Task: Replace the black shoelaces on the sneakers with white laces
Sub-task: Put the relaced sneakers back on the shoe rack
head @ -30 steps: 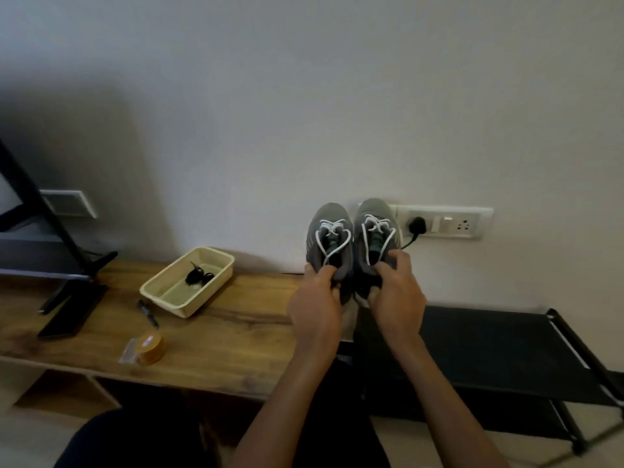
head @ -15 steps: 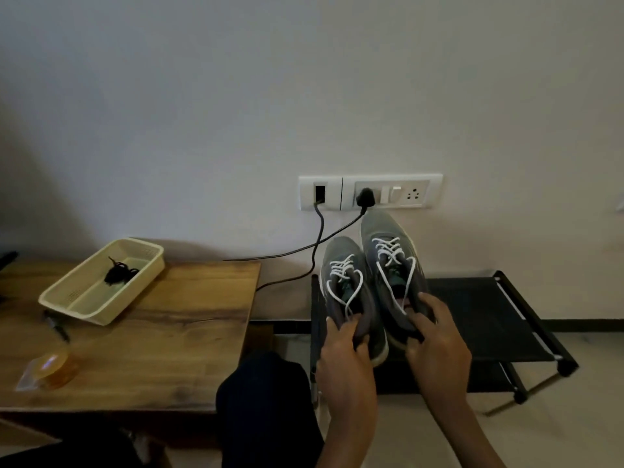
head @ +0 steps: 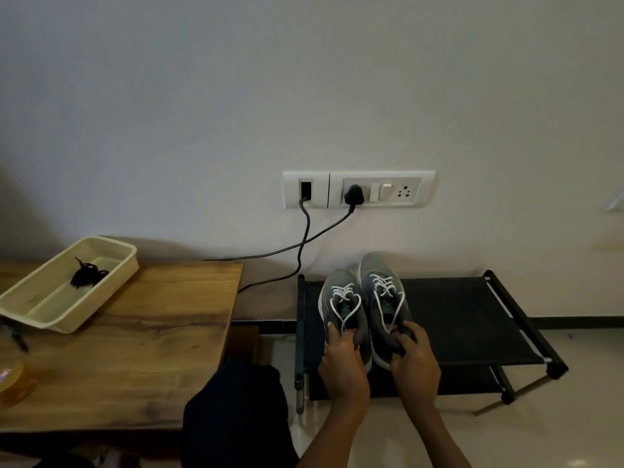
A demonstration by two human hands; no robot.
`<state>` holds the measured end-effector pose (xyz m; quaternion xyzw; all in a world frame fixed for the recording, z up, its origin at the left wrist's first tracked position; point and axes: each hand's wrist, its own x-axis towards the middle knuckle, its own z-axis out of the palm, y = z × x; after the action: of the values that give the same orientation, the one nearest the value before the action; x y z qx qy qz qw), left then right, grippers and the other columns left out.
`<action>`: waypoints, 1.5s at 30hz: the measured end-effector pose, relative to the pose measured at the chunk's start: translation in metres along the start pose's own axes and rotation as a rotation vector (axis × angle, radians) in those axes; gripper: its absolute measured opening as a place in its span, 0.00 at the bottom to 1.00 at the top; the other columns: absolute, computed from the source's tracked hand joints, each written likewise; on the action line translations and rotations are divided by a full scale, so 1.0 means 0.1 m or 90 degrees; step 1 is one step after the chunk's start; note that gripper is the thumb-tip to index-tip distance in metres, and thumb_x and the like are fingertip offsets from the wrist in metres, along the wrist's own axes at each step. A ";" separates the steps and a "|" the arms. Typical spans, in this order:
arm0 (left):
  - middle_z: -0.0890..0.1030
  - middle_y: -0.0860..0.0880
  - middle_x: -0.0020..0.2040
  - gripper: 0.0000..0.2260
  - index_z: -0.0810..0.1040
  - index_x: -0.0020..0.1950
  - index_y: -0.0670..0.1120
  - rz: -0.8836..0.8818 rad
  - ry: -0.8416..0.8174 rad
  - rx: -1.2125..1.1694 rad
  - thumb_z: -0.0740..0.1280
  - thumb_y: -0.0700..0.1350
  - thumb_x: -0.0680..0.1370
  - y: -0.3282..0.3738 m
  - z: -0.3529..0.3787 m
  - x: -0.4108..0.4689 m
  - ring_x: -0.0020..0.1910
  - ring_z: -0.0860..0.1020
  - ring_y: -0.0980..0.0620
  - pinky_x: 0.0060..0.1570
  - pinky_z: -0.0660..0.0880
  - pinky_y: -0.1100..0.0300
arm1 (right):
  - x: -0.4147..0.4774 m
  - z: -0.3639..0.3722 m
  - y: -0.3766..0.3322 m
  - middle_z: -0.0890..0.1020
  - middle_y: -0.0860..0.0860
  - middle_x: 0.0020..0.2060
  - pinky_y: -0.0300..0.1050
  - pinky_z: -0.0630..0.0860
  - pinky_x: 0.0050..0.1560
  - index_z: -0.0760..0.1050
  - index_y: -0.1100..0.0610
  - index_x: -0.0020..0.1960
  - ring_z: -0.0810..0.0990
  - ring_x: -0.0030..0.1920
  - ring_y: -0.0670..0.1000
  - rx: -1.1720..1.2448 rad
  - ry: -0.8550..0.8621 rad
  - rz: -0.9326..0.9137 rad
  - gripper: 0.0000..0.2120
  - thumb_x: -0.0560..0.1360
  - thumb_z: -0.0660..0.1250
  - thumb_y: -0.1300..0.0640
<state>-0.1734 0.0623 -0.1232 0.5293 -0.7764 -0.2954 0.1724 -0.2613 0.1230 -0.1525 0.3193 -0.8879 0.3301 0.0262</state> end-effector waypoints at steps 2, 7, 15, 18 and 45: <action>0.63 0.50 0.74 0.12 0.76 0.62 0.50 0.011 -0.019 0.019 0.63 0.42 0.79 -0.09 0.12 0.02 0.59 0.76 0.48 0.51 0.78 0.54 | -0.02 0.07 0.07 0.78 0.57 0.58 0.47 0.77 0.35 0.82 0.62 0.47 0.82 0.46 0.59 0.002 -0.021 0.018 0.18 0.60 0.70 0.75; 0.50 0.49 0.78 0.17 0.69 0.69 0.53 -0.031 -0.066 0.056 0.63 0.44 0.80 -0.17 0.20 0.00 0.68 0.70 0.50 0.56 0.76 0.57 | -0.10 0.17 0.23 0.77 0.58 0.59 0.45 0.76 0.34 0.81 0.63 0.49 0.83 0.45 0.59 -0.003 -0.050 0.016 0.18 0.61 0.72 0.75; 0.72 0.49 0.62 0.14 0.71 0.62 0.51 -0.057 -0.061 0.005 0.66 0.47 0.77 -0.32 0.20 0.05 0.57 0.77 0.50 0.49 0.77 0.55 | -0.01 0.13 0.23 0.76 0.57 0.60 0.50 0.77 0.40 0.80 0.63 0.49 0.81 0.50 0.60 0.001 -0.056 0.020 0.15 0.63 0.70 0.72; 0.73 0.50 0.60 0.13 0.72 0.61 0.51 -0.029 -0.040 0.006 0.67 0.47 0.77 -0.34 0.23 0.08 0.56 0.77 0.50 0.48 0.77 0.56 | 0.05 0.10 0.26 0.77 0.58 0.59 0.50 0.77 0.42 0.80 0.64 0.49 0.81 0.51 0.60 0.004 -0.068 0.013 0.15 0.63 0.69 0.73; 0.69 0.50 0.69 0.17 0.71 0.65 0.50 -0.023 0.005 -0.130 0.64 0.46 0.76 0.09 -0.21 0.23 0.72 0.59 0.45 0.68 0.62 0.47 | 0.19 -0.13 -0.67 0.80 0.57 0.48 0.59 0.69 0.57 0.80 0.59 0.43 0.74 0.53 0.61 -0.003 0.074 0.022 0.04 0.70 0.68 0.62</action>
<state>-0.1767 0.0379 -0.1026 0.5240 -0.7319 -0.3741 0.2233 -0.2390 0.0814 -0.0993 0.2841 -0.8912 0.3460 0.0726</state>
